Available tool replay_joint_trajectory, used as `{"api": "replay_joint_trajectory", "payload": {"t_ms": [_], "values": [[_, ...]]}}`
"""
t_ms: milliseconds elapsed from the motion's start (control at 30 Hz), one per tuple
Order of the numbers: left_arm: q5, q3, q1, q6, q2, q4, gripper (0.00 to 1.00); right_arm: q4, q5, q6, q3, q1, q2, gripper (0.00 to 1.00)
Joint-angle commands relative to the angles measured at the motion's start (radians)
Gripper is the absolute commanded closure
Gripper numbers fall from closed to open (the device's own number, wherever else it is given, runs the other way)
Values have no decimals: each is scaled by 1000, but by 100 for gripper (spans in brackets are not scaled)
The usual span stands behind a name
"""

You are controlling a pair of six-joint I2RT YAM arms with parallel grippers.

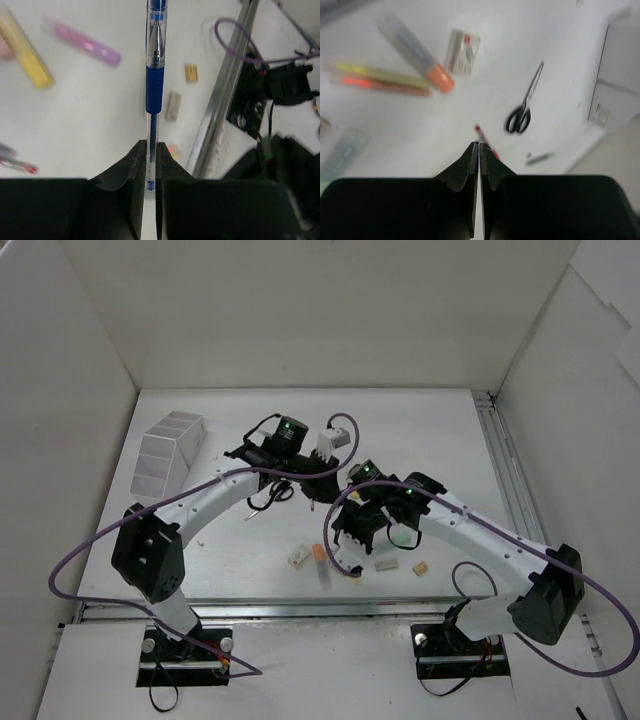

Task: Sort the stationery into containers
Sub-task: Close the pen cap on the pen, then place the pen in the storage box.

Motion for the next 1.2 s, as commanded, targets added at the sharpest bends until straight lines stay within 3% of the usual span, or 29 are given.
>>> {"api": "replay_joint_trajectory", "payload": {"t_ms": [0, 167, 433, 633, 767, 833, 867, 1000, 1067, 1167], "values": [[24, 114, 20, 9, -68, 308, 100, -90, -193, 3, 12, 58, 9, 100], [20, 64, 20, 11, -110, 310, 100, -89, -115, 40, 39, 55, 21, 100], [-66, 2, 20, 6, -148, 310, 100, -81, -133, 141, 78, 24, 1, 96], [-271, -7, 69, -12, -185, 299, 100, -81, -222, 189, 80, -49, -45, 64], [-437, -80, 159, -54, -281, 354, 100, -78, -246, 224, 106, -112, -52, 54], [-555, -105, 214, -52, -320, 366, 100, -77, -256, 248, 118, -141, -56, 33], [-589, -120, 233, -51, -353, 362, 100, -71, -262, 256, 127, -176, -59, 3], [-695, -171, 331, -65, -442, 357, 100, 23, -329, 365, 129, -273, -51, 2], [-872, -211, 377, -74, -491, 362, 100, 110, -349, 435, 134, -321, -42, 2], [-1012, -258, 457, -66, -539, 380, 100, 233, -378, 587, 131, -377, -36, 2]]}}
